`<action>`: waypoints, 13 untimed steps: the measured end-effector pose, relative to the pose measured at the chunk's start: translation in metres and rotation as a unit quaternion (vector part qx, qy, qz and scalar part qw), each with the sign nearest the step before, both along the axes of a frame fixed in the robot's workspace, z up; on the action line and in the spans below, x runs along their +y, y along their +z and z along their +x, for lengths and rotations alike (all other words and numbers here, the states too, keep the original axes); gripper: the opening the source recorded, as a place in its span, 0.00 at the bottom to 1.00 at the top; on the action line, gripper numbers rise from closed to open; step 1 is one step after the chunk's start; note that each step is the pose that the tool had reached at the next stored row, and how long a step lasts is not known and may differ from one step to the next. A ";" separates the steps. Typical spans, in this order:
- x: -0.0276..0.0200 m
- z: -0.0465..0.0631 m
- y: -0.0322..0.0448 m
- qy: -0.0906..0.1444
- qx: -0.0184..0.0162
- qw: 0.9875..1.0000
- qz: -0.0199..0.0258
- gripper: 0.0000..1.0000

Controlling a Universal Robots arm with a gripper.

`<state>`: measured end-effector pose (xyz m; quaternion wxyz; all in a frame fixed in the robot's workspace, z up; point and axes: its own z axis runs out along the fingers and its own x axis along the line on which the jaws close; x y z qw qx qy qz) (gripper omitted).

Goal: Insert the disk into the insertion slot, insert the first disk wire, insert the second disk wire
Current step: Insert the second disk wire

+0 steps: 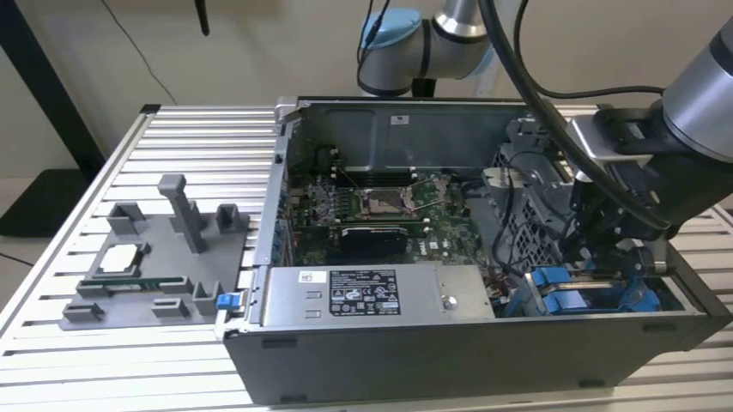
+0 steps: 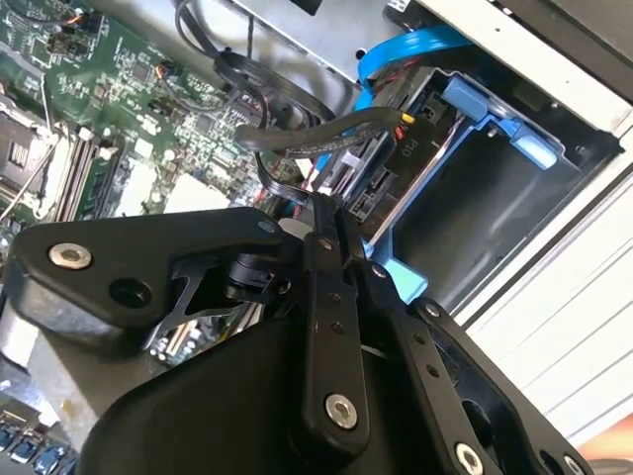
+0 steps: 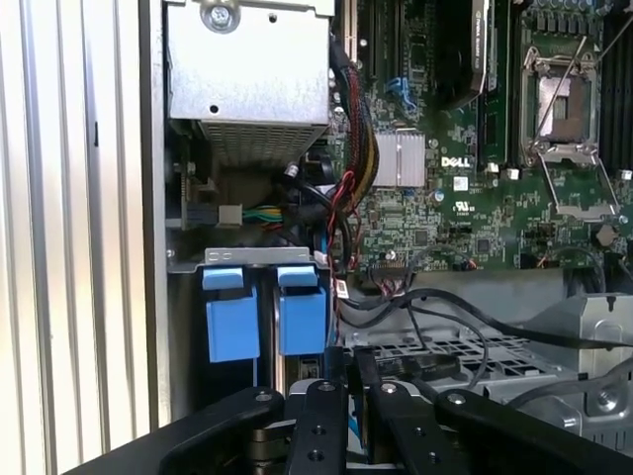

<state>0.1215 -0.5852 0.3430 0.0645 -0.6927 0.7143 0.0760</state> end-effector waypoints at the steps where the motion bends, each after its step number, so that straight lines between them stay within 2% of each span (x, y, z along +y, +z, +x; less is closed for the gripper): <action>1: 0.0000 0.000 -0.0008 0.000 -0.001 1.000 0.000 0.00; 5: 0.0000 0.000 -0.0009 0.000 -0.001 1.000 0.000 0.00; 8: 0.0000 0.000 0.0054 0.000 -0.001 1.000 -0.001 0.00; 10: -0.0001 0.000 0.0088 0.000 -0.001 1.000 -0.003 0.00; 13: -0.0005 0.000 0.0088 0.000 -0.002 1.000 -0.006 0.00</action>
